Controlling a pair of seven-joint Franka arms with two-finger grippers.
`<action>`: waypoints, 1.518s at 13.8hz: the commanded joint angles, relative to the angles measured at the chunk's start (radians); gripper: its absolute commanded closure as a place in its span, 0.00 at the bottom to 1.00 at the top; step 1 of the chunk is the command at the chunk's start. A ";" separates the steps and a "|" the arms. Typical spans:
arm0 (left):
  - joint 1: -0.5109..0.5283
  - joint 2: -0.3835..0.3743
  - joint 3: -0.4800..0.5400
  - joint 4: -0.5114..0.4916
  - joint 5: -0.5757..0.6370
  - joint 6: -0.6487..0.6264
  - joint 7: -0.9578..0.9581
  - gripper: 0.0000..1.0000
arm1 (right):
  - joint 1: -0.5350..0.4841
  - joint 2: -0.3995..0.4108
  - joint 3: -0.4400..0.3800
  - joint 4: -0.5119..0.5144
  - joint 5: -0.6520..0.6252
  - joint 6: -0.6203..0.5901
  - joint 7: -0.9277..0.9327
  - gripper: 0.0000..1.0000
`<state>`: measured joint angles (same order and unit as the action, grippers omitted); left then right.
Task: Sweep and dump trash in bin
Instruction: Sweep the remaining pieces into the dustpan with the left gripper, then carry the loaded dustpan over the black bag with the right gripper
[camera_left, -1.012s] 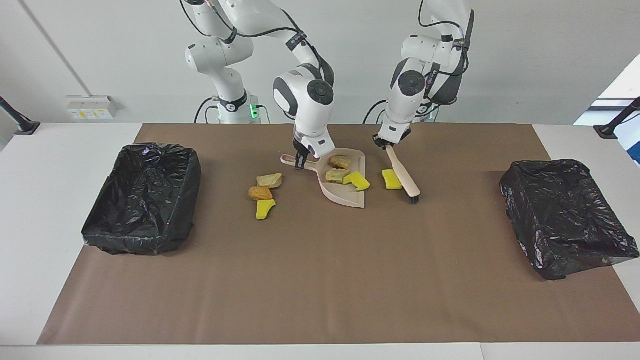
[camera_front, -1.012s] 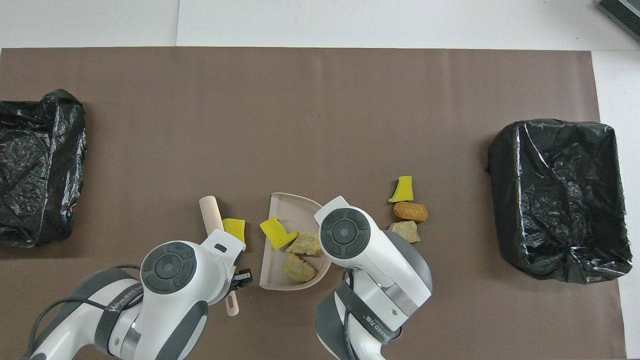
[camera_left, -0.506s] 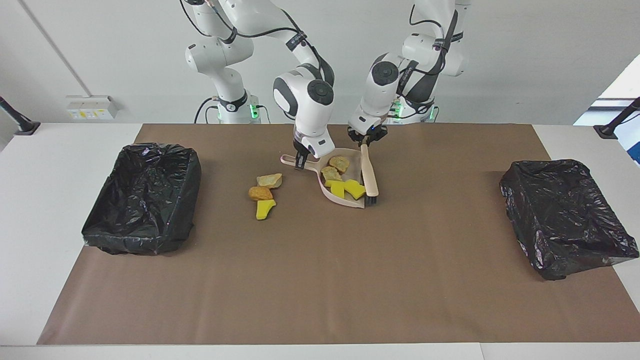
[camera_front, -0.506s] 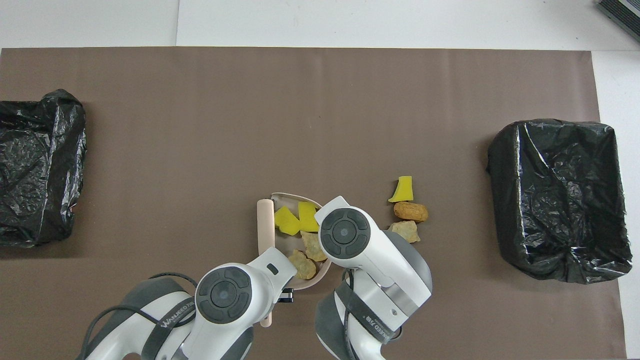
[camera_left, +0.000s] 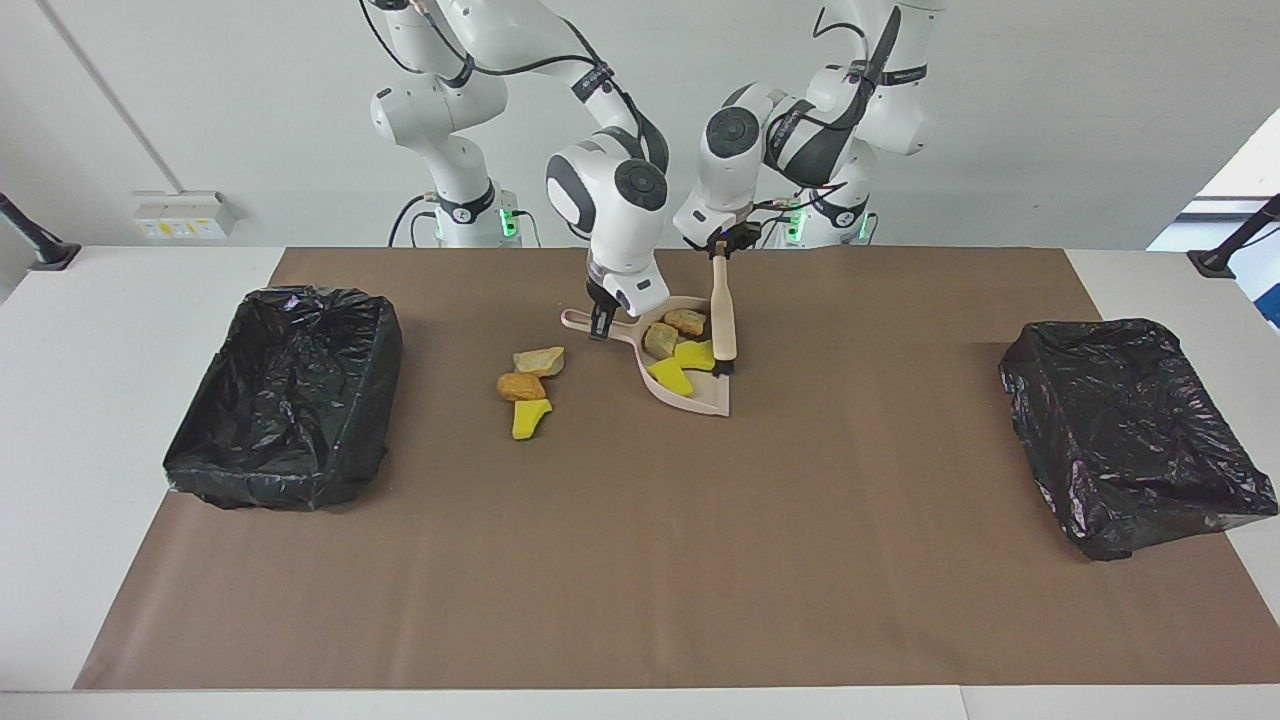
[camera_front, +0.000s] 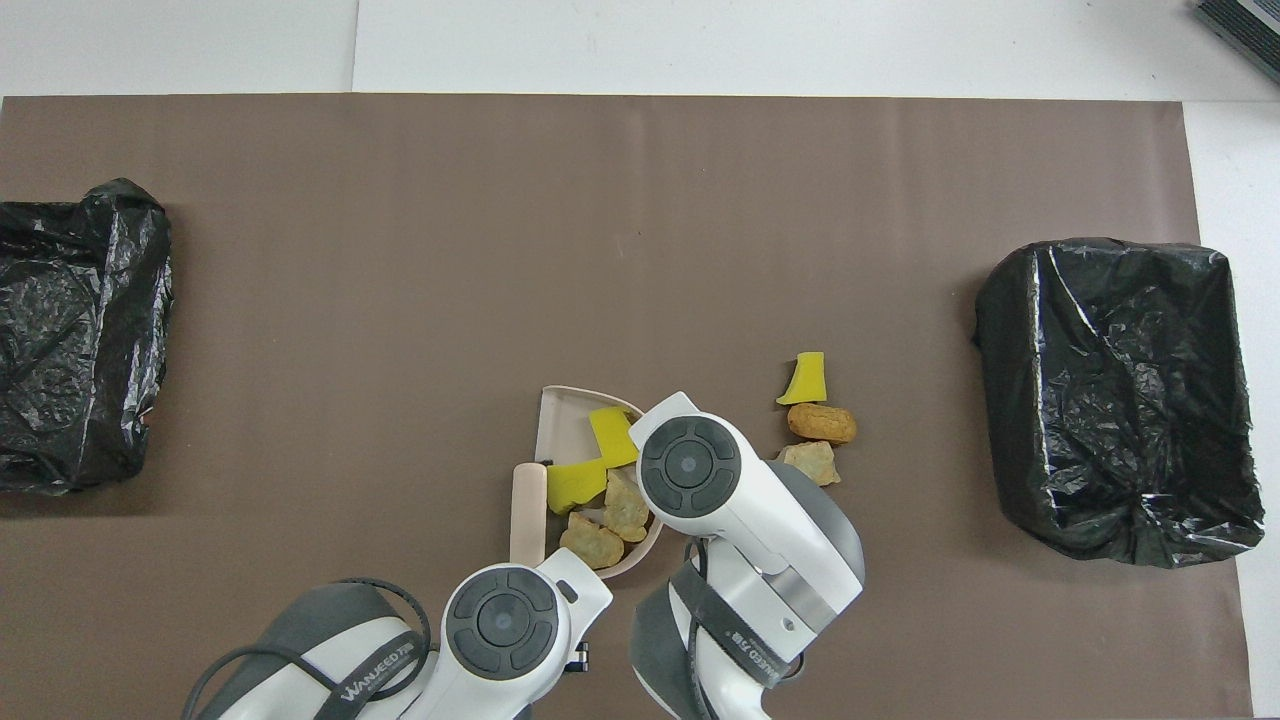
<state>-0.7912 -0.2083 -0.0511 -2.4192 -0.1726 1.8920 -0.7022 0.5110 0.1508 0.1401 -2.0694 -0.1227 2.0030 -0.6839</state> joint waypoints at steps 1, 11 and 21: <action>-0.017 -0.046 -0.009 -0.004 -0.007 -0.065 -0.106 1.00 | -0.020 -0.004 0.010 -0.012 -0.012 0.002 -0.028 1.00; -0.017 -0.098 -0.073 -0.027 0.007 -0.079 -0.280 1.00 | -0.063 -0.056 0.010 0.021 -0.009 -0.067 -0.043 1.00; -0.129 -0.114 -0.110 -0.092 -0.056 0.131 -0.267 1.00 | -0.328 -0.214 0.000 0.161 0.009 -0.320 -0.206 1.00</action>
<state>-0.8653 -0.3170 -0.1694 -2.4864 -0.1977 1.9673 -0.9615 0.2567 -0.0237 0.1332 -1.9312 -0.1239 1.7275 -0.8322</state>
